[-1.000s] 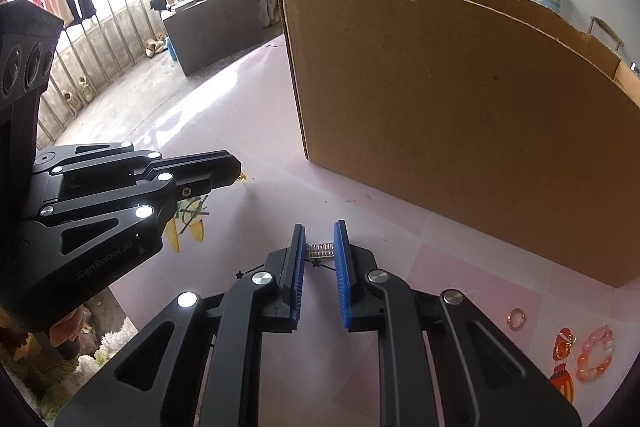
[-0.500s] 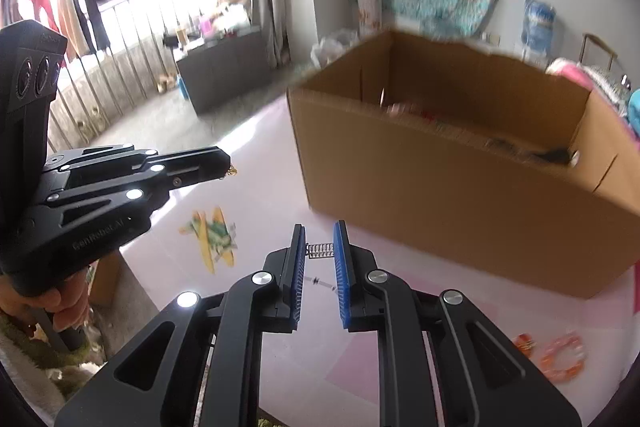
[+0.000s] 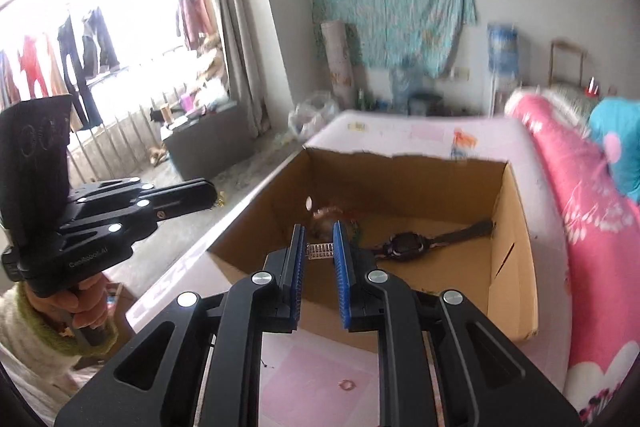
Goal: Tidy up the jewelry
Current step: 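Lift the spring charm with the right gripper and carry it over the box, then open the right gripper to drop the spring charm into the box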
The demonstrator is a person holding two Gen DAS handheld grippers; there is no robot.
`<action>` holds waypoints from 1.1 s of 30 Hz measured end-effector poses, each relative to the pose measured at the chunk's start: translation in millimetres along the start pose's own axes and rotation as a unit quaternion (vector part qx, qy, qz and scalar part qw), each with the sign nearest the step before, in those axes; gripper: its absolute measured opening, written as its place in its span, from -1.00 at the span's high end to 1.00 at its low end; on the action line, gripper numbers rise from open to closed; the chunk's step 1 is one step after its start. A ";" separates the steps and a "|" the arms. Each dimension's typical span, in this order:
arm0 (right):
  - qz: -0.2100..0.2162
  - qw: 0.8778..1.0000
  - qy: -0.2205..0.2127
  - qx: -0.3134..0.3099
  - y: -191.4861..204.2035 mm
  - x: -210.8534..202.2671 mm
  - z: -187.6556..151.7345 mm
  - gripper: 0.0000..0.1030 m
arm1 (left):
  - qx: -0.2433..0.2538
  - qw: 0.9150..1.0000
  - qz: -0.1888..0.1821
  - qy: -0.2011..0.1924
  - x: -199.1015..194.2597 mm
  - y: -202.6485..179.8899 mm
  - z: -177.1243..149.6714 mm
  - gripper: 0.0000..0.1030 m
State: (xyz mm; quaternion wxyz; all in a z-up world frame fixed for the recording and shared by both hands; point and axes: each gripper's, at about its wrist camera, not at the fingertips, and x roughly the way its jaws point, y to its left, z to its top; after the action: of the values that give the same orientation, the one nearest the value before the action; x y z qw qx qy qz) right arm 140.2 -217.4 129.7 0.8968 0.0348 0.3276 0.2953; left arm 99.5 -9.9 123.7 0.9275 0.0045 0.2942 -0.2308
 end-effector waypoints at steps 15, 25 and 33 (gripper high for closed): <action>0.048 0.959 0.270 0.079 -72.8 139.5 22.9 0.72 | -0.070 0.967 -0.009 0.246 119.8 48.9 -9.8 0.97; 0.031 0.947 0.309 0.079 -78.2 167.0 18.2 0.72 | -0.076 0.960 0.009 0.271 133.1 54.9 -10.0 0.97; 0.022 0.945 0.317 0.073 -76.7 172.1 19.8 0.72 | -0.071 0.961 0.013 0.268 130.7 55.9 -8.5 0.94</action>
State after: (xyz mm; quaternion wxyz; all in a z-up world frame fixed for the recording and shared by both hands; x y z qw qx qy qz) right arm 296.4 -182.9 28.0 0.7347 0.0122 0.6150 0.2861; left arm 213.1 -14.4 38.0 0.8157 0.0037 0.5472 -0.1878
